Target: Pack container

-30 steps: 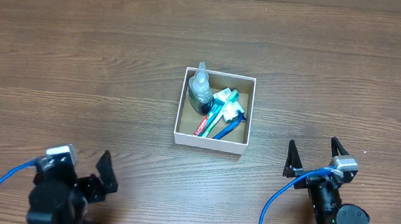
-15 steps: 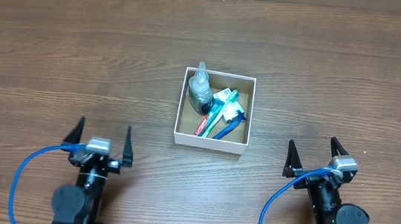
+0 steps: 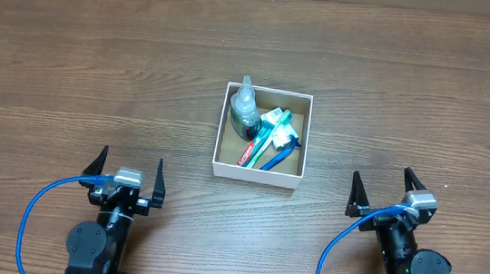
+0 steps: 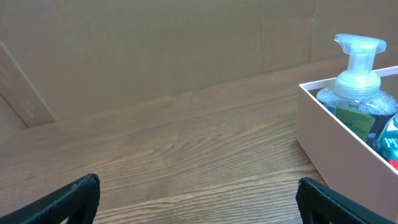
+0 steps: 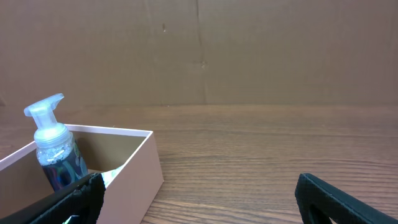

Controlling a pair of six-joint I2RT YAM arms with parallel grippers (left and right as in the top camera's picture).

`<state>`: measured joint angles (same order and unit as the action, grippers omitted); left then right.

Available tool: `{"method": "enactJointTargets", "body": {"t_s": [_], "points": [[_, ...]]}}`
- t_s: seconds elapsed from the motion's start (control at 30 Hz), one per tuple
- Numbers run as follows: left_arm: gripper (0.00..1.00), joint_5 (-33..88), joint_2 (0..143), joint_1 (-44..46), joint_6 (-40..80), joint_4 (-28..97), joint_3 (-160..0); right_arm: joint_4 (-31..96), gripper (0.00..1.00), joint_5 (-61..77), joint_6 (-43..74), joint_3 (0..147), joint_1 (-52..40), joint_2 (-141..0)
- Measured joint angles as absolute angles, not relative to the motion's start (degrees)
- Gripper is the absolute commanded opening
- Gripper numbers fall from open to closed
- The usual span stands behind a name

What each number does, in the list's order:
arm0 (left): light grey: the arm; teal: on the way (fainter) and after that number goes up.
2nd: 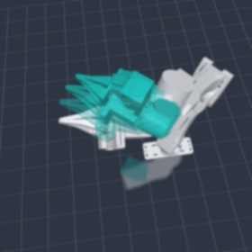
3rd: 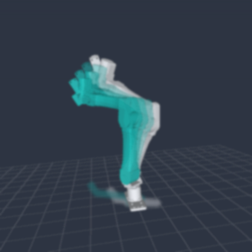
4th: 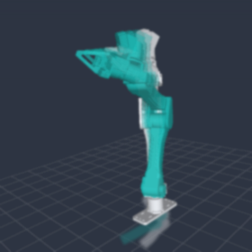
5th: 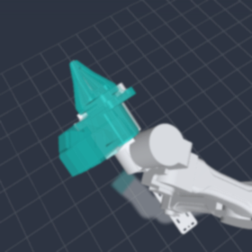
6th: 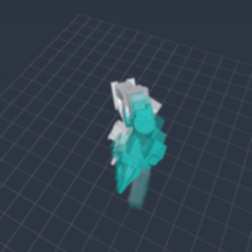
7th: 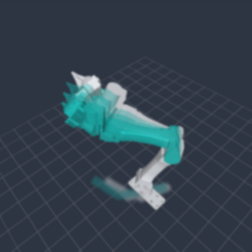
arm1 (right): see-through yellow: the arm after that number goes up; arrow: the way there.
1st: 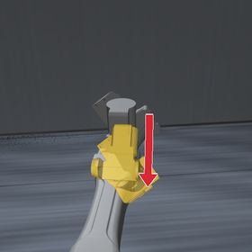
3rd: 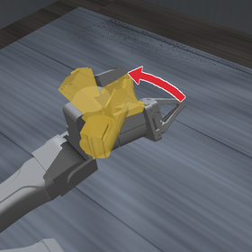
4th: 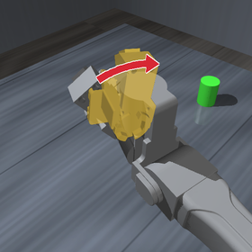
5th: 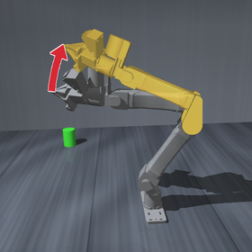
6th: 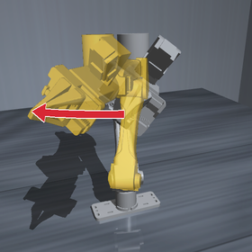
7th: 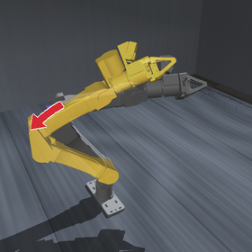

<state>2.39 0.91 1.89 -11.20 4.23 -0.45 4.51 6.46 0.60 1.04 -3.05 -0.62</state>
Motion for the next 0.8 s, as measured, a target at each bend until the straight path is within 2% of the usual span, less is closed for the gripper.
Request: {"method": "enactJointTargets", "body": {"t_s": [0.8], "points": [[1.00, 2.39, 0.91, 1.89, -12.05, 4.23, -0.45, 4.54, 1.00, 6.44, 0.62, 1.04, -3.05, -0.62]]}}
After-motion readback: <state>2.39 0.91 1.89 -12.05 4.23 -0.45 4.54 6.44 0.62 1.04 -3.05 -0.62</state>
